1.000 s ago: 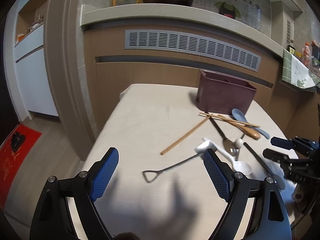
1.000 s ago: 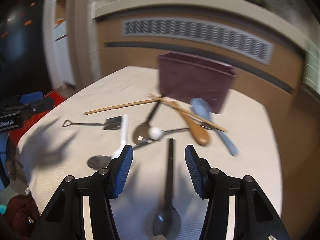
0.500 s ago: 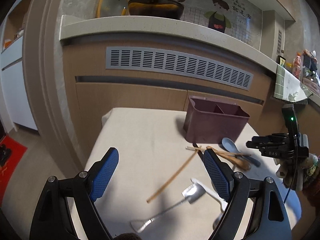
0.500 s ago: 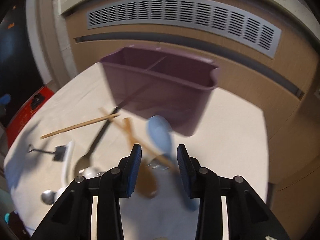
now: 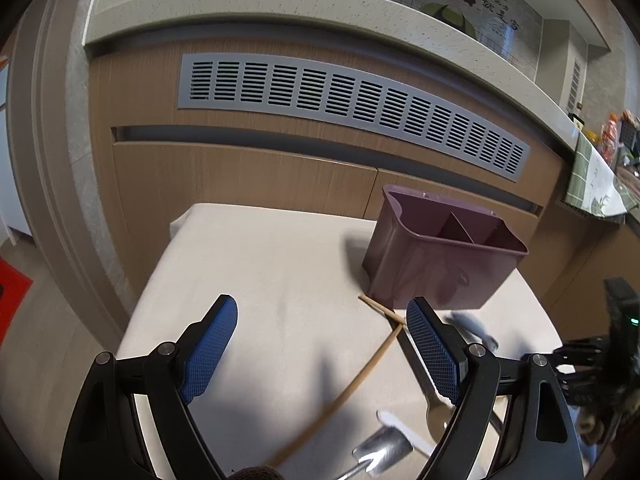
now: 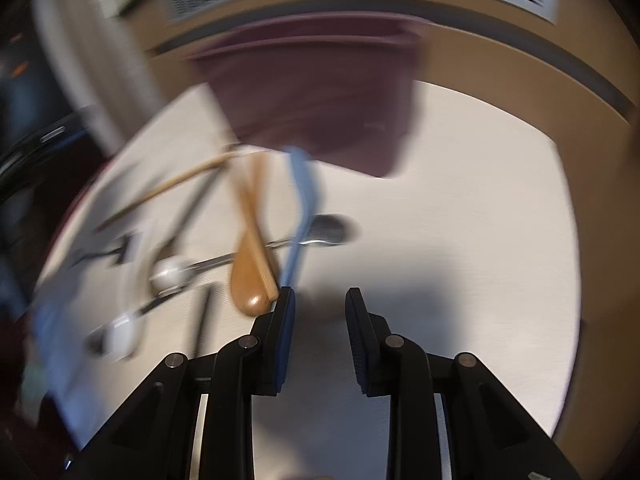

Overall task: Organize utensils
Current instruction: 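Reach the right tool to the light-blue spoon and close on its handle, then grasp the white-ball-handled spoon with the left tool while the right tool holds the blue spoon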

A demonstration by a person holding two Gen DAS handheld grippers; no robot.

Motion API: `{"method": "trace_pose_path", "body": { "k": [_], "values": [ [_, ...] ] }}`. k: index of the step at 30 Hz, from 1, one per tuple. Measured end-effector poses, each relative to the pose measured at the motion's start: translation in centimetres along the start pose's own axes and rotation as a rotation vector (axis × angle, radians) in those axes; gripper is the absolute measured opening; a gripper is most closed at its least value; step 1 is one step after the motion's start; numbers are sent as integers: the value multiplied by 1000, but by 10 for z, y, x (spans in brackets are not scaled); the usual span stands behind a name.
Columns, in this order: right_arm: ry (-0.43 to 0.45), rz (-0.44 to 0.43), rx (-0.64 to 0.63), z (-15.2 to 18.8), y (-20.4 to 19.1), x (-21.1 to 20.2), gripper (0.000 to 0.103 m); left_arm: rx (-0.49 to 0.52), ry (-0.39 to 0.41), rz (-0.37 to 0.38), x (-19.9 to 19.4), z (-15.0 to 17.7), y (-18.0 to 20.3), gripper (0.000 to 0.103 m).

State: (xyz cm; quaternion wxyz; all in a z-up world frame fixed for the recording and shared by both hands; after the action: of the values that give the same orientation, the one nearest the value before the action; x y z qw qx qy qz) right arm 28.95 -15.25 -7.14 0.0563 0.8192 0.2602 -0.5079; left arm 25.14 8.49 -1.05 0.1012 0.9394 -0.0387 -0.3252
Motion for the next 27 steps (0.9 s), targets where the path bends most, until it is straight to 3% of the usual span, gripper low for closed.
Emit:
{"method": "trace_pose_path", "body": {
  "k": [4,11,17,24,26,27],
  "values": [
    [87,34,35,-20,3,-12,29,-2,-20,0,11,2,-2,86],
    [39,9,10,-49,-11,22,29,8,-46,-24,14,12,-16,86],
    [-40,99,13,-63,-12,59,29,1,-83,-12,14,18,-27,86],
    [-38,156,3,-78,-14,71,29,16,-134,39,18,30,-17,86],
    [-27,166,1,-75,-13,67,28,31,-162,33,21,36,-13,86],
    [-18,175,4,-71,-10,62,16,41,-179,26,23,40,-11,86]
  ]
}}
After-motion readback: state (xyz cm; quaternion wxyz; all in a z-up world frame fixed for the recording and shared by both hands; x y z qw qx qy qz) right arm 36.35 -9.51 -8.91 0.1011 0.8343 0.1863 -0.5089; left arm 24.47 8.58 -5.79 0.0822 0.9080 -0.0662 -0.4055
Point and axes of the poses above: each gripper's, at about its wrist camera, not at the fingertips, and x roughly the way its jaws point, y to its right, z to its underside, the point moved 5 cm from there along x, roughly the way its jaws point, and after that the axes turned 3 degrees about -y, right-handed, at the moved point
